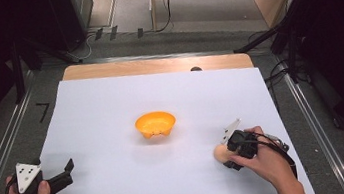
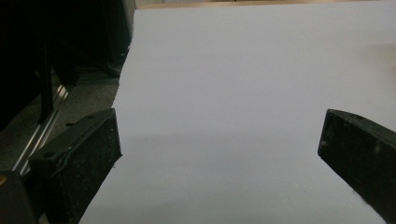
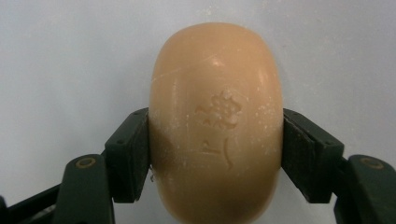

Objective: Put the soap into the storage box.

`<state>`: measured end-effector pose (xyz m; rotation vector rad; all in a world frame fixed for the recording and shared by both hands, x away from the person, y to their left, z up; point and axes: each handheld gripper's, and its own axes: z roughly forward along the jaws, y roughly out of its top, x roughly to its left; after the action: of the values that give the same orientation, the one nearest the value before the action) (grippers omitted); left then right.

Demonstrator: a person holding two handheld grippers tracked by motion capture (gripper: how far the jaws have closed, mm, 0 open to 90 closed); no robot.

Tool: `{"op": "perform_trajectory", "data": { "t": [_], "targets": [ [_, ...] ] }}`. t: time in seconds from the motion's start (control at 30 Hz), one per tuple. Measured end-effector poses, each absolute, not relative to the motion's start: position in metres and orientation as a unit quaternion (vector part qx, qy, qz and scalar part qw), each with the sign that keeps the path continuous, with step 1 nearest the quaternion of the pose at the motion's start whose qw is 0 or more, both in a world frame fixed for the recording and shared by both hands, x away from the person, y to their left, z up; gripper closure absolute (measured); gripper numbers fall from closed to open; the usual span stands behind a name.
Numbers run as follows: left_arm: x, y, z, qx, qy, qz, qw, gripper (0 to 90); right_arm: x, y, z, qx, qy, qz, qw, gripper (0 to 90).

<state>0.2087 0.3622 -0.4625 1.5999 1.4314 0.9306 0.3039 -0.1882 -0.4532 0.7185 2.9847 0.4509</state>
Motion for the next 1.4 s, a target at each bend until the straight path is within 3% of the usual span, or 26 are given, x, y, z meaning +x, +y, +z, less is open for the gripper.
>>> {"op": "perform_trajectory", "data": {
  "t": [0.83,1.4],
  "targets": [
    [0.209,0.361,-0.463,0.631,0.563,0.368,0.387,0.0,0.306,-0.185,-0.451,0.216,0.967,0.132,0.013,33.3],
    [0.209,0.361,-0.462,0.631,0.563,0.367,0.387,0.0,0.311,-0.185,-0.444,0.201,0.968,0.149,0.032,33.3]
  ]
}}
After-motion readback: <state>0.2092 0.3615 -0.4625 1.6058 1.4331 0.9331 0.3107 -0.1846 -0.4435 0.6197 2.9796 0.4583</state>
